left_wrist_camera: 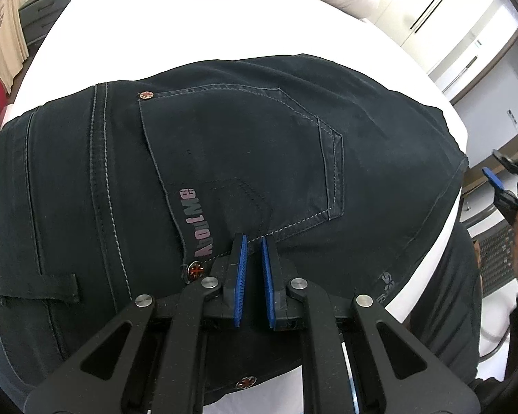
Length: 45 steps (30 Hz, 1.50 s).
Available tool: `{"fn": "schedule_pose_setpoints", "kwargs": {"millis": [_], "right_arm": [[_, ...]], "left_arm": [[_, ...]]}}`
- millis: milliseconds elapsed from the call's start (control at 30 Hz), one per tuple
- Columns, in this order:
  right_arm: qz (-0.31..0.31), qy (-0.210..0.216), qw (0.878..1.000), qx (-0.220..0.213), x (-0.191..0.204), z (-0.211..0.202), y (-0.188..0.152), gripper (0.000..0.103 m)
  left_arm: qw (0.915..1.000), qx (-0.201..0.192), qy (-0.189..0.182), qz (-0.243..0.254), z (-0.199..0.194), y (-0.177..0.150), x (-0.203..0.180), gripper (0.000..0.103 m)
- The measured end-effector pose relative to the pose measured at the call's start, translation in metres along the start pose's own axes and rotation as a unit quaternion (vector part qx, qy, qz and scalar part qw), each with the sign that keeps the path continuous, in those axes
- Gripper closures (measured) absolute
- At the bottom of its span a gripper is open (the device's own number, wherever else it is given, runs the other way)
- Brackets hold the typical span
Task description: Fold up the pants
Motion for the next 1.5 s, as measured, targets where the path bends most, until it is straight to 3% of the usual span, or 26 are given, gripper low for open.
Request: {"fn": "schedule_pose_setpoints", "kwargs": {"millis": [167, 267, 467, 767, 833, 900, 1133, 1300, 1500], "right_arm": [[-0.004, 0.08, 0.987, 0.139, 0.049, 0.084, -0.087, 0.061], [0.015, 0.064, 0.98, 0.186, 0.047, 0.121, -0.116, 0.061], [0.044, 0.048, 0.975, 0.213, 0.034, 0.141, -0.127, 0.061], [0.06, 0.062, 0.967, 0.24, 0.037, 0.177, -0.131, 0.063], [0.047, 0.055, 0.966, 0.247, 0.038, 0.184, -0.132, 0.095], [0.036, 0.038, 0.966, 0.252, 0.035, 0.187, -0.135, 0.098], [0.034, 0.032, 0.969, 0.242, 0.019, 0.173, -0.148, 0.1], [0.034, 0.059, 0.968, 0.241, 0.019, 0.177, -0.144, 0.099], [0.075, 0.091, 0.977, 0.178, 0.003, 0.158, -0.109, 0.092]], "left_arm": [[1.0, -0.003, -0.002, 0.0, -0.003, -0.005, 0.005, 0.094], [1.0, -0.004, -0.004, 0.001, -0.004, -0.005, 0.004, 0.094], [0.9999, -0.008, -0.008, -0.004, -0.006, -0.005, 0.004, 0.094], [0.9999, -0.007, -0.006, -0.002, -0.007, -0.006, 0.004, 0.094], [1.0, -0.007, -0.006, -0.003, -0.007, -0.006, 0.004, 0.094], [1.0, -0.005, -0.004, 0.0, -0.007, -0.005, 0.002, 0.094], [0.9998, 0.004, -0.004, 0.02, -0.008, -0.009, -0.003, 0.094], [0.9999, 0.001, -0.009, 0.015, -0.009, -0.011, -0.003, 0.094], [0.9998, -0.002, -0.015, 0.009, -0.011, -0.016, 0.003, 0.094]]}}
Point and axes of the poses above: each gripper's, at about its wrist camera, not at the fingertips, and z roughly the way its jaws point, x to its left, y to its top, the point moved 8 cm from there along z, roughly the way its jaws point, and after that the axes turned 14 degrees about x, right-handed, at the moved point
